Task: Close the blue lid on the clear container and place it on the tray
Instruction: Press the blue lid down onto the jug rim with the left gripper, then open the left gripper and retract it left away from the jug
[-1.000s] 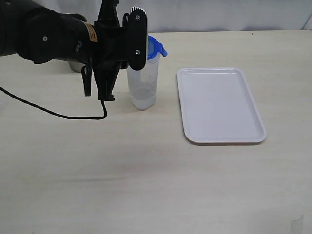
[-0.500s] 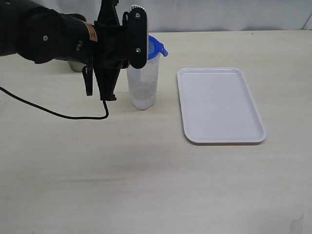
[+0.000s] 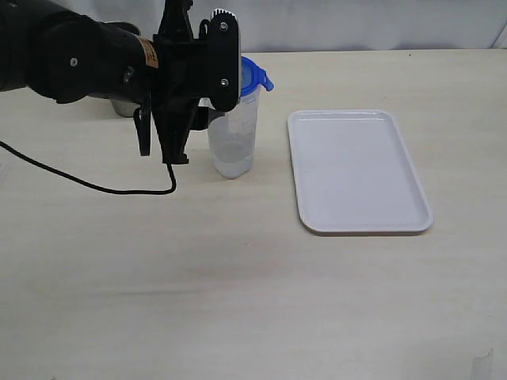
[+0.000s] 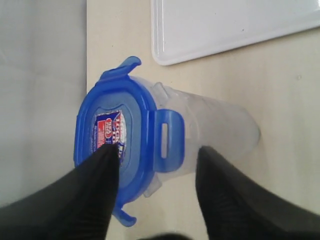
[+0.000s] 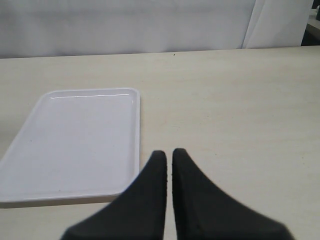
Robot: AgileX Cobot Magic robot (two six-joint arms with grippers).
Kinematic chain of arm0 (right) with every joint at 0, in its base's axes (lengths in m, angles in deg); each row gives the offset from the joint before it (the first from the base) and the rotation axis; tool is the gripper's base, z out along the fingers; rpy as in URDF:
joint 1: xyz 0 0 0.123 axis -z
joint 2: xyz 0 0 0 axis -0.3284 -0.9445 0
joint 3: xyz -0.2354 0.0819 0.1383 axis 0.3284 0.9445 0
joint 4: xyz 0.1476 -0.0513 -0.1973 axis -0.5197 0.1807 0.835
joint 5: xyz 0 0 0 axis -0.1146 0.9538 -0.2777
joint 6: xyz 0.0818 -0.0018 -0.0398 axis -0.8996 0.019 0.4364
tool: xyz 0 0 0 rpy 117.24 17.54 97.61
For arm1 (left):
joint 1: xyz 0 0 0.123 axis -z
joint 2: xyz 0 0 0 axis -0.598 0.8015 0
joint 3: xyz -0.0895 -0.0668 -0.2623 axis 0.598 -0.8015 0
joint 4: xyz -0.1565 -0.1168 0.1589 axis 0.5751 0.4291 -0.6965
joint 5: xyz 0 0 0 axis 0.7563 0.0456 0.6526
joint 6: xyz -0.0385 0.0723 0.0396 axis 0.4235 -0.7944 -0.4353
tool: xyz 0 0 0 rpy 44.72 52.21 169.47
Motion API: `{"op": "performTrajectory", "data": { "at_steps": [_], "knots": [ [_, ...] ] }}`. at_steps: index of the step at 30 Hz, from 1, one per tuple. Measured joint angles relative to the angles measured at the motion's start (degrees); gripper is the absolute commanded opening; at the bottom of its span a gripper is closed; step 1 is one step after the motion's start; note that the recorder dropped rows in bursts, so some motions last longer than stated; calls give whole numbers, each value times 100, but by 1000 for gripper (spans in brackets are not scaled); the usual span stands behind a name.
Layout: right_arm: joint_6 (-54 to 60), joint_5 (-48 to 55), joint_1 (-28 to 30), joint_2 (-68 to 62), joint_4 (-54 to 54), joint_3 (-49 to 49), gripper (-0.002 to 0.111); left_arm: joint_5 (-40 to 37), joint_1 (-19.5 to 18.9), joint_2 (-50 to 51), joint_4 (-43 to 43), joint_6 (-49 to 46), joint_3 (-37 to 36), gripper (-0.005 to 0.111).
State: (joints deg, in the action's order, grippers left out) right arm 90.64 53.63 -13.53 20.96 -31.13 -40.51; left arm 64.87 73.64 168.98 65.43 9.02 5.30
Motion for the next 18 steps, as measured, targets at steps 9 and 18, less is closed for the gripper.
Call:
{"op": "performTrajectory", "data": {
  "at_steps": [9,18],
  "knots": [
    [0,0,0,0,0,0,4,-493,0,0,0,143,0,70],
    [0,0,0,0,0,0,4,-651,-292,-690,-245,966,0,70]
  ]
}}
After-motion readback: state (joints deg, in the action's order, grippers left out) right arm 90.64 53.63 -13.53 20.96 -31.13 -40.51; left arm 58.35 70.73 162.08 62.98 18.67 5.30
